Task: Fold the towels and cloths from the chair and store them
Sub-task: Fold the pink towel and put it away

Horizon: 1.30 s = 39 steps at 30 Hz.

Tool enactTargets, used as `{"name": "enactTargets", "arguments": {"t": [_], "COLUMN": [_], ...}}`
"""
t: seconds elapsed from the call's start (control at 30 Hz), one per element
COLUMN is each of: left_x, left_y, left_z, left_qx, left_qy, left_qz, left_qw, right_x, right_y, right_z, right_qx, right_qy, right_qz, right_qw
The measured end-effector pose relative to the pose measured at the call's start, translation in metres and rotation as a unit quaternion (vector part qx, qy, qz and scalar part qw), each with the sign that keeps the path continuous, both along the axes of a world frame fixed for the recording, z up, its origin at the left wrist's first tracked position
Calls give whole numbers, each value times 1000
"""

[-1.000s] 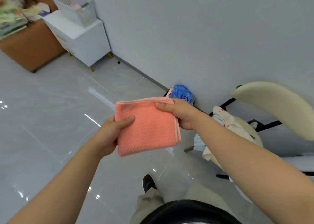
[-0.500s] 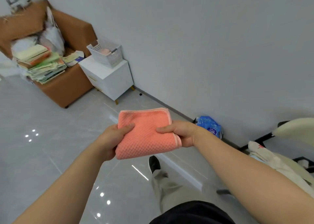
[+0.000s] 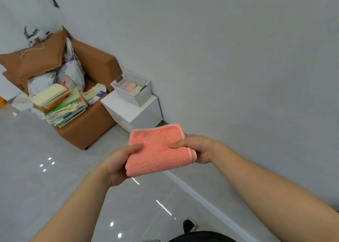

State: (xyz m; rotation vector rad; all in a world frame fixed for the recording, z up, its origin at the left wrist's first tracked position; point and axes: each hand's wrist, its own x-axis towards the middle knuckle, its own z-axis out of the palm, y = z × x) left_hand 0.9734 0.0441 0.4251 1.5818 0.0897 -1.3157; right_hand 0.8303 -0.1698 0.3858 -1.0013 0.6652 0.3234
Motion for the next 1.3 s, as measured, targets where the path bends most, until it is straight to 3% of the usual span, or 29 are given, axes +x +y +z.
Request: {"name": "enactTargets", "arguments": {"t": [0.23, 0.4, 0.63, 0.77, 0.87, 1.0, 1.1, 1.2, 1.3], "left_x": [156, 283, 410, 476, 531, 598, 639, 674, 702], "left_y": [-21, -41, -89, -124, -155, -200, -237, -265, -281], "left_z": [-22, -19, -12, -36, -57, -82, -91, -100, -106], "left_qx": [-70, -163, -211, -184, -149, -105, -47, -9, -5], "left_qy": [23, 93, 144, 111, 93, 85, 26, -29, -14], "left_qz": [58, 103, 56, 33, 20, 30, -6, -1, 31], "left_qw": [996, 977, 965, 976, 984, 990, 999, 1000, 999], "right_x": [164, 272, 384, 442, 491, 568, 629, 683, 727], "right_y": [-27, -44, -89, -127, -160, -215, -256, -284, -303], "right_z": [-8, -8, -21, -41, -36, -55, -76, -92, -99], "right_qx": [-10, 55, 97, 108, 121, 57, -18, -25, -16], "right_qy": [4, -56, -100, -61, -49, -8, 31, 45, 81], "right_qz": [13, -89, -162, -188, -136, -92, -22, -5, -19], "right_qw": [1000, 993, 977, 974, 982, 994, 999, 999, 996]}}
